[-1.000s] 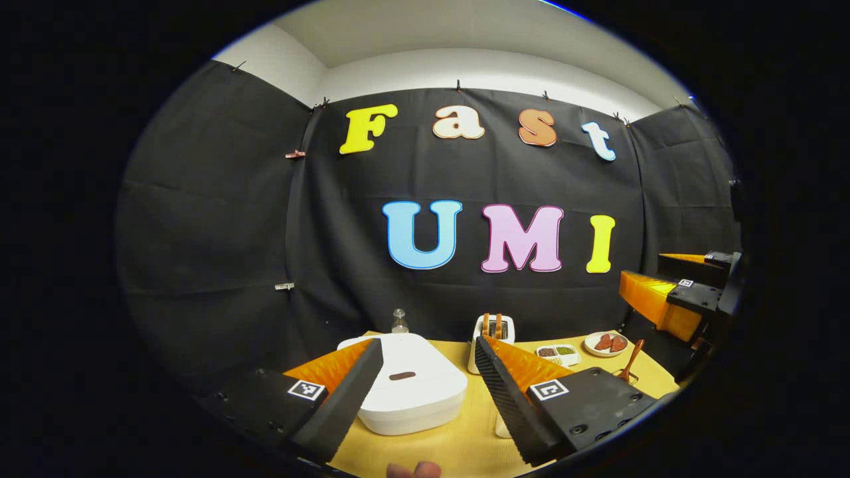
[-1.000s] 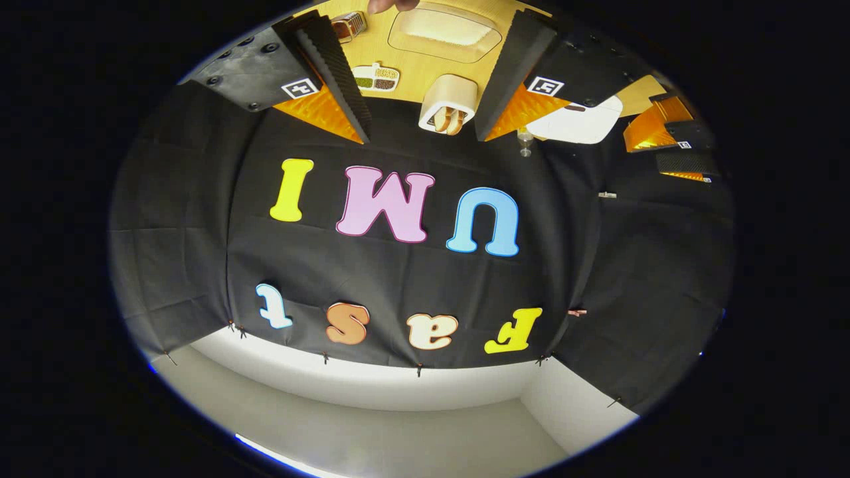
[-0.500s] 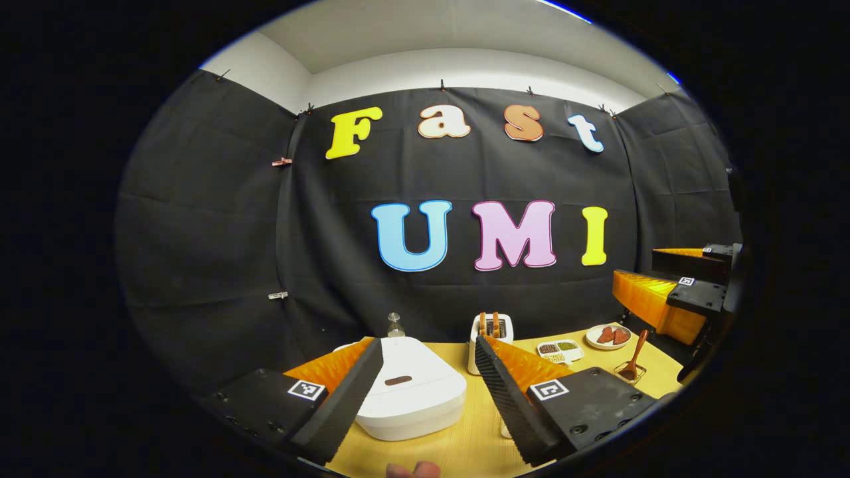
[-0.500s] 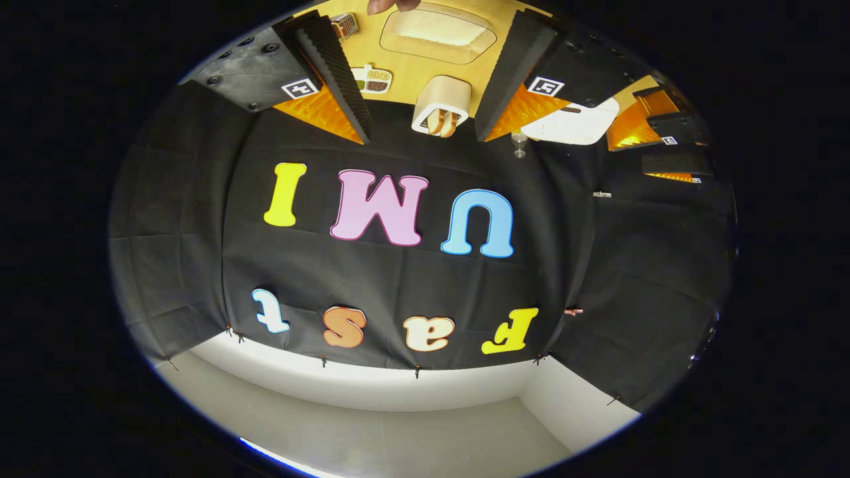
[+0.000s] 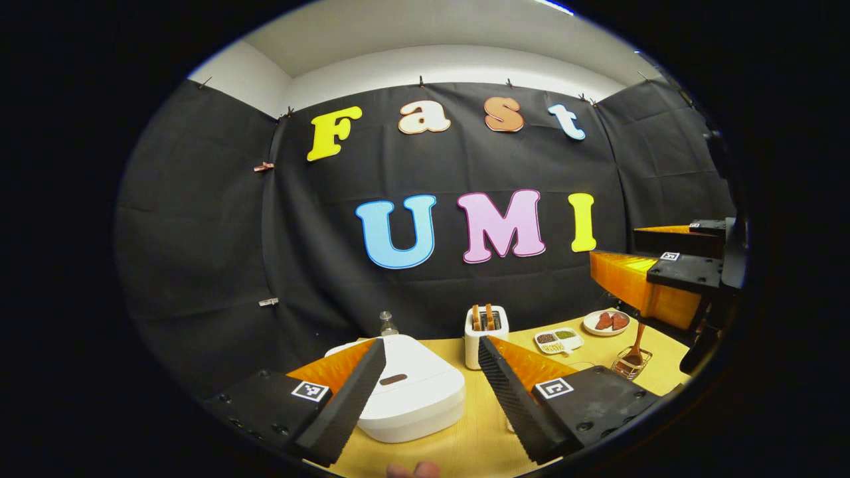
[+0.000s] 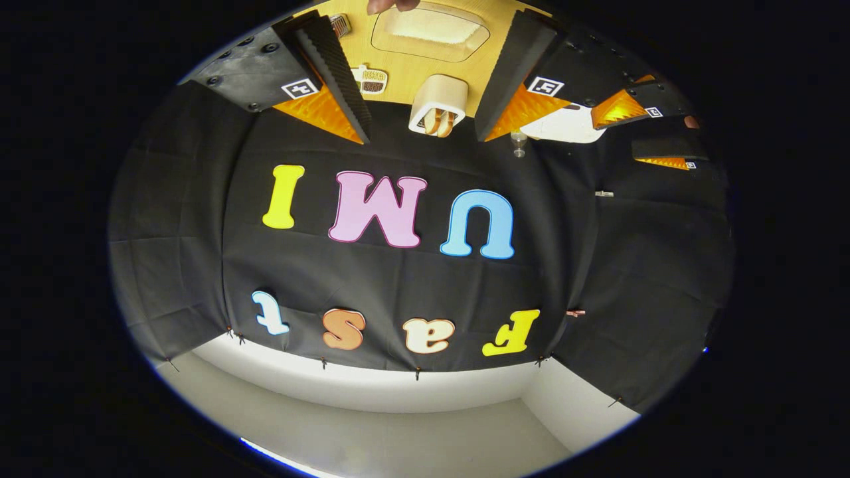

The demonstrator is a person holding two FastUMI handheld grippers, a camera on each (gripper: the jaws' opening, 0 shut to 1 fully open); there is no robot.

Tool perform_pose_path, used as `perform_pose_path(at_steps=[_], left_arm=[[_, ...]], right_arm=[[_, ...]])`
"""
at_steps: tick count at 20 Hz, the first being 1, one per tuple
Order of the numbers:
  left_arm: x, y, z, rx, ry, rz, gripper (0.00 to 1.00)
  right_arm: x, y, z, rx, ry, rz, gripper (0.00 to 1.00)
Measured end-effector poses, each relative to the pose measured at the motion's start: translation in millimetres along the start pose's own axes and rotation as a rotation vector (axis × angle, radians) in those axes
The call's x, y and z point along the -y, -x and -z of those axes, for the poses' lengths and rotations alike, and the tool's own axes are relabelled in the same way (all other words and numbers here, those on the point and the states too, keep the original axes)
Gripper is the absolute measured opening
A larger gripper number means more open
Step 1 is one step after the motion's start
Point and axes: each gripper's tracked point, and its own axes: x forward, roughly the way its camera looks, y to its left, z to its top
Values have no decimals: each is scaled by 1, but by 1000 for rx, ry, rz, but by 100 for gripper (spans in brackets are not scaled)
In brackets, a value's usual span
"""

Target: Close the left gripper, press the button to open the rice cooker; take a wooden spoon from the chopstick holder with the right hand, scoop a spoonful of rice and pour it into the rice cooker, then put the wooden spoon back into the chopstick holder.

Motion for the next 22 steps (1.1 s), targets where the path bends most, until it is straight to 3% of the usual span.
perform_pose_path(at_steps=[5,8,10,12,13,14,15,16,21,22], left_arm=[[-9,-7,-9,47,28,3,97],[-9,-12,-15,82,78,47,97],[-7,-22,-16,89,109,97,89],[-6,-36,-7,57,96,145,63],[-11,-44,-3,41,81,154,41],[-18,-54,2,20,69,158,33],[-23,-64,8,-7,64,158,1],[-26,-72,17,-38,73,185,11],[-46,-109,66,-262,84,297,5],[-54,-116,78,-317,75,303,8]], right_arm=[[11,2,-2,7,36,39,98],[17,6,-2,10,62,63,98],[20,11,-3,12,70,74,98],[25,14,-6,21,96,88,98],[27,14,-8,27,106,95,98],[29,15,-8,26,108,104,98],[29,15,-6,23,101,108,98],[30,16,-6,20,94,115,98],[44,19,-4,14,128,170,98],[46,20,-2,6,125,179,98]])
